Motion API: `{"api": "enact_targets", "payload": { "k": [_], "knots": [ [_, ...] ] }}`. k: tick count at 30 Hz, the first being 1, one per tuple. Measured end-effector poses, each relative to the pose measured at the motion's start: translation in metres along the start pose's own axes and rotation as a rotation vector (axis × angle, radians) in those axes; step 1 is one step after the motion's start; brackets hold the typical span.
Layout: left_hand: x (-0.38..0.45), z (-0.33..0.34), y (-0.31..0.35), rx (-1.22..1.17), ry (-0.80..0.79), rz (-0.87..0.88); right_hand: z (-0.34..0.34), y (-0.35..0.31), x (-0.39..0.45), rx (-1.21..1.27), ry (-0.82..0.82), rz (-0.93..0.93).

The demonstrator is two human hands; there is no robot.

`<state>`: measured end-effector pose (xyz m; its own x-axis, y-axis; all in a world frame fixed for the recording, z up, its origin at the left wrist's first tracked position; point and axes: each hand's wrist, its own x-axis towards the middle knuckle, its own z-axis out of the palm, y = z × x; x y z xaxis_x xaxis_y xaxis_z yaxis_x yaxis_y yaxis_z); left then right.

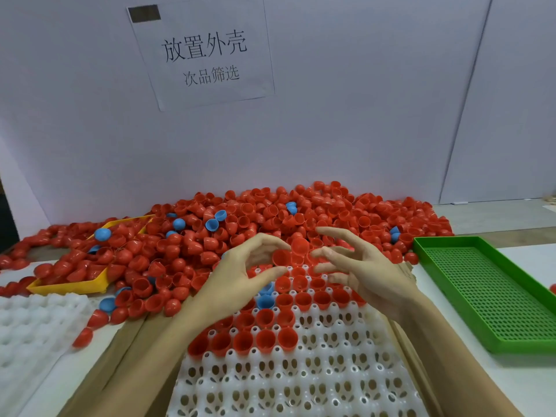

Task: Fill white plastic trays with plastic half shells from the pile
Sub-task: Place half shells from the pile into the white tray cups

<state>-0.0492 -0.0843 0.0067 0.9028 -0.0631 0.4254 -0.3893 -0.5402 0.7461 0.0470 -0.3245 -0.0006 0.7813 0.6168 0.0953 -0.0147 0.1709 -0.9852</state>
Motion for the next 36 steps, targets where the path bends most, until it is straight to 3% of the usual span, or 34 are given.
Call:
{"api": "enact_targets", "payload": {
  "k": [4,16,19,22,25,28,33,36],
  "knots": [
    [-0.02,0.009,0.015,-0.241,0.004,-0.081,0.01,-0.003,-0.004,-0.088,-0.215,-0.036],
    [-0.026,-0.001,0.016,-0.266,0.017,-0.112,0.011,0.0,-0.002,-0.079,-0.25,0.012],
    [-0.027,-0.021,0.008,-0.112,0.17,-0.128,0.008,0.0,-0.001,-0.022,-0.231,0.011],
    [-0.026,-0.058,-0.012,0.36,0.575,-0.128,0.004,0.001,0.0,0.015,-0.197,0.005],
    [-0.028,-0.094,-0.038,0.773,0.705,-0.313,0.002,0.001,0.001,0.025,-0.183,0.004],
    [-0.026,-0.096,-0.052,0.988,0.682,-0.392,0.001,0.002,0.001,0.02,-0.187,0.006],
    [0.019,-0.063,-0.047,0.667,0.389,-0.174,0.002,0.002,0.001,0.004,-0.179,0.015],
    [0.056,-0.047,-0.05,0.669,0.148,-0.122,0.0,0.001,0.0,-0.01,-0.174,0.018]
  ]
}}
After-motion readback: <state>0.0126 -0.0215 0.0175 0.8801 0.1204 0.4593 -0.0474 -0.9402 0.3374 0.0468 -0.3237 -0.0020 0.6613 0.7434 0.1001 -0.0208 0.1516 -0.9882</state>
